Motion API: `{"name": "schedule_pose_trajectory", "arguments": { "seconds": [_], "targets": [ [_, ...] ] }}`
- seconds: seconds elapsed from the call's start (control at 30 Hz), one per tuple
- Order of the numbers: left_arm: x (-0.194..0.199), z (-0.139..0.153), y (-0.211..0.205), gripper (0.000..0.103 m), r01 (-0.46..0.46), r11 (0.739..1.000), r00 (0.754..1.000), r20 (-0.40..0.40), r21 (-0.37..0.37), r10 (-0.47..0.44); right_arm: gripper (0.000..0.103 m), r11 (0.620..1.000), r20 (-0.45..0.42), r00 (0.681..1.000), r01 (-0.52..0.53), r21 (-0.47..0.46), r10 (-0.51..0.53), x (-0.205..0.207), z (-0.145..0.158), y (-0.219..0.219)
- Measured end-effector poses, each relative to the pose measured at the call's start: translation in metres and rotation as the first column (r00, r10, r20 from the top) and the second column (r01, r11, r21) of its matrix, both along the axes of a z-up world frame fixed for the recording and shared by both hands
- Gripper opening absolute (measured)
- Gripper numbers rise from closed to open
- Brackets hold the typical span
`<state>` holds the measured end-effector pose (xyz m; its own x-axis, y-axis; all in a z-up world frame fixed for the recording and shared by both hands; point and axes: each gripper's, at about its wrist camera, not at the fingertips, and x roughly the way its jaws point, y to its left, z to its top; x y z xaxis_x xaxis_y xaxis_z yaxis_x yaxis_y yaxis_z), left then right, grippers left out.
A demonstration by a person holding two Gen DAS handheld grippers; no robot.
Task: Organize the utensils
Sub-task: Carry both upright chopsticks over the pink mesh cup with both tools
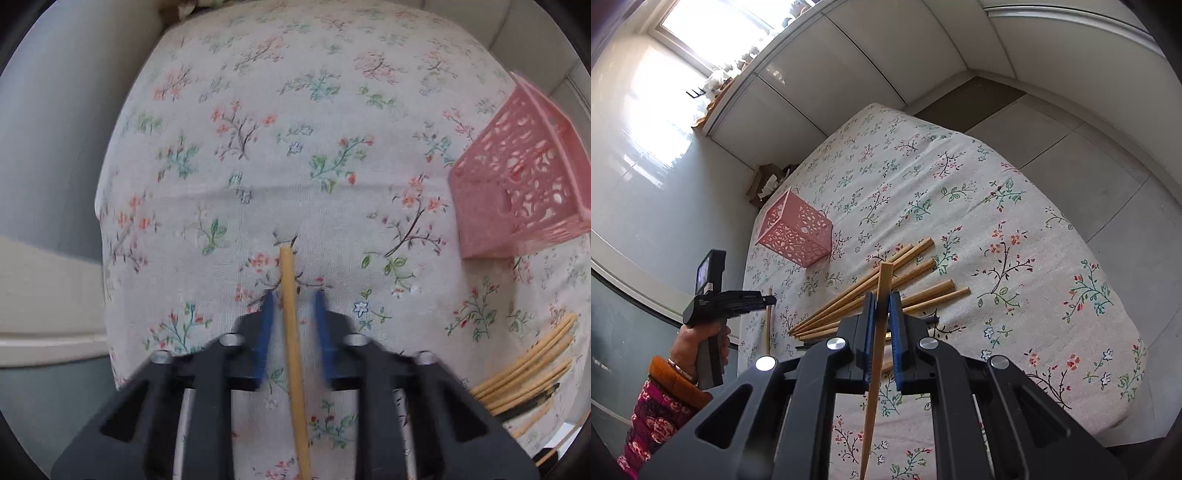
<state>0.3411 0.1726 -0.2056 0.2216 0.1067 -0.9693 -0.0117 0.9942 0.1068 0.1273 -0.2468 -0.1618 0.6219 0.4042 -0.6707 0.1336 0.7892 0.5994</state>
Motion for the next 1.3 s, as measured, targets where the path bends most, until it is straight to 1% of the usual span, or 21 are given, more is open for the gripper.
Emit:
{"name": "schedule_pose_trajectory", "arguments": {
  "seconds": [0.03,0.07,0.1,0.17,0.2,0.23,0.3,0.4,0.43,0.47,0.57,0.6,0.63,0.7,0.77,0.8,0.9,1.03,1.1,1.17,1.3],
  "targets": [
    [0.0,0.001,-0.002,0.007,0.015,1.0,1.0,0.005,0.014,-0.015,0.008,1.0,0.0,1.0,-0.002,-0.001,0.002,0.0,0.001,0.001],
    [-0.001,0.002,-0.002,0.006,0.022,1.0,1.0,0.01,0.013,-0.023,0.008,1.0,0.004,1.0,-0.003,0.0,0.003,0.0,0.002,0.002],
    [-0.002,0.003,0.001,0.006,0.017,1.0,1.0,0.016,-0.003,-0.017,0.008,1.0,0.008,1.0,-0.003,-0.001,0.003,0.0,0.004,0.003],
    [-0.011,0.007,0.014,0.006,-0.016,0.997,0.999,0.049,-0.075,0.02,0.008,1.0,0.019,1.0,-0.005,-0.002,0.005,-0.002,0.009,0.003],
    [-0.016,0.011,0.018,0.006,-0.019,0.995,0.997,0.077,-0.093,0.026,0.008,1.0,0.03,1.0,-0.01,-0.005,0.01,-0.004,0.013,0.004],
    [-0.025,0.018,0.021,0.006,-0.012,0.995,0.992,0.124,-0.102,0.024,0.008,1.0,0.041,0.999,-0.016,-0.01,0.016,-0.006,0.018,0.005],
    [-0.043,0.036,0.022,0.006,0.007,0.991,0.978,0.21,-0.13,0.021,0.008,0.999,0.065,0.997,-0.028,-0.019,0.029,-0.009,0.027,0.008],
    [-0.084,0.071,0.015,0.006,0.039,0.987,0.934,0.356,-0.153,0.018,0.008,0.999,0.106,0.993,-0.041,-0.032,0.045,-0.014,0.043,0.014],
    [-0.1,0.086,0.01,0.006,0.054,0.986,0.909,0.416,-0.158,0.017,0.008,0.998,0.118,0.992,-0.045,-0.037,0.049,-0.016,0.047,0.016],
    [-0.108,0.094,0.005,0.006,0.058,0.985,0.896,0.443,-0.161,0.02,0.008,0.998,0.124,0.991,-0.048,-0.041,0.052,-0.018,0.05,0.019],
    [-0.147,0.117,-0.009,0.006,0.086,0.983,0.846,0.533,-0.162,0.014,0.008,0.997,0.141,0.988,-0.058,-0.05,0.064,-0.026,0.058,0.024],
    [-0.154,0.118,-0.011,0.006,0.092,0.982,0.834,0.552,-0.162,0.013,0.008,0.997,0.151,0.986,-0.059,-0.058,0.067,-0.03,0.062,0.025],
    [-0.169,0.128,-0.01,0.006,0.101,0.982,0.817,0.577,-0.161,0.011,0.008,0.996,0.16,0.985,-0.059,-0.064,0.069,-0.033,0.066,0.027],
    [-0.182,0.141,-0.014,0.006,0.112,0.98,0.789,0.614,-0.163,0.012,0.008,0.995,0.181,0.981,-0.059,-0.079,0.073,-0.038,0.074,0.029],
    [-0.189,0.143,-0.03,0.006,0.122,0.98,0.767,0.642,-0.158,0.008,0.008,0.993,0.215,0.974,-0.056,-0.101,0.077,-0.045,0.086,0.032],
    [-0.197,0.146,-0.03,0.006,0.13,0.98,0.75,0.661,-0.15,0.002,0.008,0.992,0.23,0.97,-0.055,-0.11,0.079,-0.047,0.091,0.033],
    [-0.208,0.161,-0.036,0.006,0.145,0.978,0.716,0.698,-0.151,0.002,0.008,0.988,0.281,0.956,-0.048,-0.147,0.088,-0.055,0.109,0.037],
    [-0.219,0.184,-0.044,0.006,0.17,0.974,0.663,0.749,-0.151,0.0,0.008,0.982,0.338,0.936,-0.038,-0.183,0.099,-0.06,0.132,0.042],
    [-0.22,0.192,-0.047,0.006,0.185,0.971,0.646,0.763,-0.154,-0.001,0.008,0.981,0.359,0.928,-0.033,-0.193,0.101,-0.06,0.142,0.043],
    [-0.22,0.202,-0.052,0.006,0.2,0.968,0.621,0.784,-0.15,-0.006,0.008,0.979,0.375,0.921,-0.025,-0.201,0.1,-0.059,0.151,0.042],
    [-0.215,0.218,-0.059,0.006,0.225,0.962,0.593,0.805,-0.157,-0.007,0.008,0.977,0.408,0.908,-0.009,-0.215,0.098,-0.054,0.172,0.041]
  ]
}}
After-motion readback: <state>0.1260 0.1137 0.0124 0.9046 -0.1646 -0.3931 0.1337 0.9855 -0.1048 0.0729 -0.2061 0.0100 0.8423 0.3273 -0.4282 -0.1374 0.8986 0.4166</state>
